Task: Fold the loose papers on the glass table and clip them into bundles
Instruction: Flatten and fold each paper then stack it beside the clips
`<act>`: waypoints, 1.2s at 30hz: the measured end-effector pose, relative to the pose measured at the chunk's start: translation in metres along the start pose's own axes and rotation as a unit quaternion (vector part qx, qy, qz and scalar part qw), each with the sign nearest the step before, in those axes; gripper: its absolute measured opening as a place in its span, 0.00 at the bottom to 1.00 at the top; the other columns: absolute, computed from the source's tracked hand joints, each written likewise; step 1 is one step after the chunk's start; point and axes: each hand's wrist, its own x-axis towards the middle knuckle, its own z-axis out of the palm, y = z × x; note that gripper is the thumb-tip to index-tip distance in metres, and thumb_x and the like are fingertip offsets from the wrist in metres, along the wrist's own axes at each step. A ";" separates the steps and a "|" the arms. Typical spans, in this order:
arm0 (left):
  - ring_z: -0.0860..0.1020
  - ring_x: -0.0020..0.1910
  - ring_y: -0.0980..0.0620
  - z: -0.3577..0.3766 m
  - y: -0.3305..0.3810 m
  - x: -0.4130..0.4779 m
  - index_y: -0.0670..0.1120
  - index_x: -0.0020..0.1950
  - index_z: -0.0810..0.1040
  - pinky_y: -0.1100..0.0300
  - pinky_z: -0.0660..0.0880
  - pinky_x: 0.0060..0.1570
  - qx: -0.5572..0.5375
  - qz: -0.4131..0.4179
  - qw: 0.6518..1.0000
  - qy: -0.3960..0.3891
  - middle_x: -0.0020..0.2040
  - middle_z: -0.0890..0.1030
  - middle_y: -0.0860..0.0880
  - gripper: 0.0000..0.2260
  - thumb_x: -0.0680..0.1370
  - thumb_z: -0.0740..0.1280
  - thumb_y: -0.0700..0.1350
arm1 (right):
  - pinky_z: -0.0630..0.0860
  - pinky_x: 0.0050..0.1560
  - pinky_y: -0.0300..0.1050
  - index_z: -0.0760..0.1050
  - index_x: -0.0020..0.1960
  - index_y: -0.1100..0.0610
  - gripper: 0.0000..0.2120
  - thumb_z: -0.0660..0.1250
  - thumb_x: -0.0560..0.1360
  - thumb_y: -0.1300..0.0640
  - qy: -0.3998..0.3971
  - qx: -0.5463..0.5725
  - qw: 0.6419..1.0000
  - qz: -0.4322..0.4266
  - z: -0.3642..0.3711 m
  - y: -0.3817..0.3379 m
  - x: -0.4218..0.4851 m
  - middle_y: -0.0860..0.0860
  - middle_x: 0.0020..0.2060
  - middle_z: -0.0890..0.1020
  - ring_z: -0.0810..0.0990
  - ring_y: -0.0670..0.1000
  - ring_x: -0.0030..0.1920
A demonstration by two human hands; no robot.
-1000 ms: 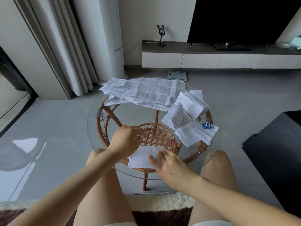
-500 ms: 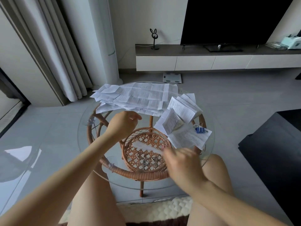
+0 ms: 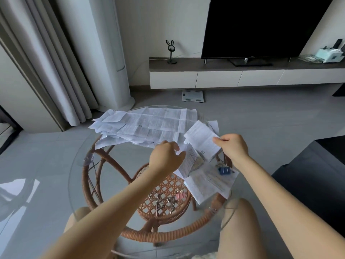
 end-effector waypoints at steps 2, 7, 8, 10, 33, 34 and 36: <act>0.77 0.50 0.48 0.005 0.000 0.009 0.46 0.62 0.74 0.57 0.77 0.44 0.026 -0.023 0.999 -0.034 0.58 0.76 0.47 0.18 0.77 0.64 0.55 | 0.63 0.35 0.43 0.78 0.38 0.64 0.17 0.71 0.71 0.49 0.001 -0.038 0.999 0.030 0.005 0.004 0.015 0.58 0.29 0.75 0.70 0.52 0.31; 0.78 0.44 0.48 0.014 -0.004 0.022 0.42 0.65 0.68 0.56 0.78 0.39 0.063 -0.061 0.991 -0.101 0.49 0.79 0.47 0.21 0.78 0.64 0.53 | 0.65 0.33 0.41 0.75 0.37 0.57 0.11 0.72 0.70 0.50 -0.019 -0.111 0.992 0.056 0.015 0.015 0.036 0.52 0.31 0.74 0.70 0.52 0.31; 0.78 0.42 0.49 0.015 -0.005 0.022 0.41 0.66 0.67 0.56 0.77 0.38 0.058 -0.064 0.990 -0.112 0.47 0.79 0.47 0.22 0.77 0.65 0.53 | 0.63 0.31 0.41 0.72 0.37 0.56 0.13 0.73 0.69 0.50 -0.016 -0.119 0.991 0.055 0.017 0.017 0.038 0.51 0.31 0.74 0.69 0.51 0.30; 0.76 0.40 0.50 0.015 -0.006 0.024 0.41 0.64 0.67 0.57 0.76 0.38 0.048 -0.069 0.988 -0.132 0.45 0.77 0.48 0.23 0.76 0.68 0.52 | 0.64 0.32 0.41 0.70 0.42 0.56 0.16 0.75 0.67 0.49 -0.017 -0.116 0.991 0.056 0.020 0.020 0.041 0.49 0.36 0.74 0.72 0.51 0.34; 0.73 0.44 0.48 0.036 0.000 0.024 0.41 0.54 0.66 0.58 0.77 0.44 0.065 -0.055 0.990 -0.115 0.49 0.75 0.45 0.16 0.74 0.72 0.41 | 0.74 0.39 0.44 0.73 0.45 0.61 0.14 0.75 0.70 0.54 -0.102 -0.158 0.980 0.065 0.026 0.007 0.041 0.55 0.39 0.78 0.79 0.55 0.39; 0.73 0.42 0.49 0.035 0.001 0.024 0.40 0.54 0.66 0.57 0.77 0.42 0.060 -0.057 0.990 -0.117 0.47 0.75 0.45 0.16 0.74 0.71 0.40 | 0.77 0.46 0.49 0.76 0.51 0.65 0.17 0.75 0.70 0.55 -0.105 -0.145 0.982 0.062 0.025 0.006 0.041 0.59 0.45 0.81 0.81 0.58 0.45; 0.74 0.43 0.48 0.036 0.002 0.025 0.39 0.58 0.66 0.56 0.77 0.43 0.071 -0.053 0.990 -0.112 0.48 0.76 0.45 0.18 0.74 0.71 0.40 | 0.76 0.54 0.51 0.73 0.62 0.68 0.25 0.74 0.71 0.56 -0.108 -0.122 0.985 0.057 0.022 0.007 0.039 0.62 0.58 0.79 0.79 0.61 0.57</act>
